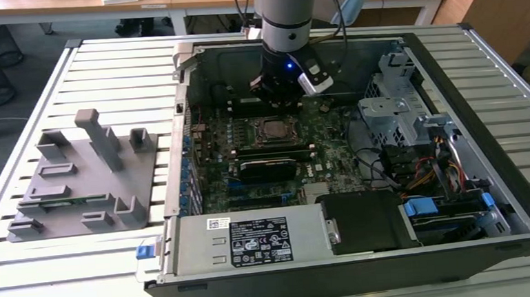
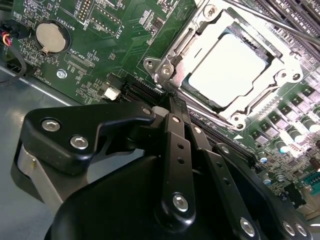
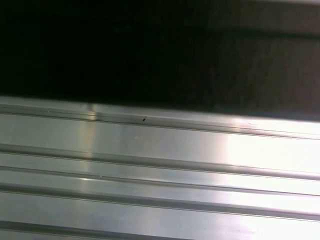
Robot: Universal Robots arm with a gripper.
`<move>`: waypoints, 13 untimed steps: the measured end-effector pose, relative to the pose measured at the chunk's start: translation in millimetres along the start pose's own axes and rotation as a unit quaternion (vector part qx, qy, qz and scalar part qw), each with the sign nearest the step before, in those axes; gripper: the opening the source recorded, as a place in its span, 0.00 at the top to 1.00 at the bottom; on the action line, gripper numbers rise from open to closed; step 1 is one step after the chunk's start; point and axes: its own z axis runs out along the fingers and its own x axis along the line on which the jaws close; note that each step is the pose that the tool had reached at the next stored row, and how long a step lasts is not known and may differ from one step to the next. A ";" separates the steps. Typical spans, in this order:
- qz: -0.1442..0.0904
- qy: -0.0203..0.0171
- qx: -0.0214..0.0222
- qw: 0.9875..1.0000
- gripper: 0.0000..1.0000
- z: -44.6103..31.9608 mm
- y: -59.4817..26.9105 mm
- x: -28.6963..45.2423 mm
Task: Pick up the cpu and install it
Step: 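Install the first cpu locking lever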
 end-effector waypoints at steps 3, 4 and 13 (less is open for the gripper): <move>0.000 0.000 0.001 1.000 0.89 1.2 -0.5 0.1; 0.000 0.000 0.002 1.000 0.89 1.3 -0.6 0.0; 0.000 0.000 0.004 1.000 0.89 -0.8 -0.5 0.0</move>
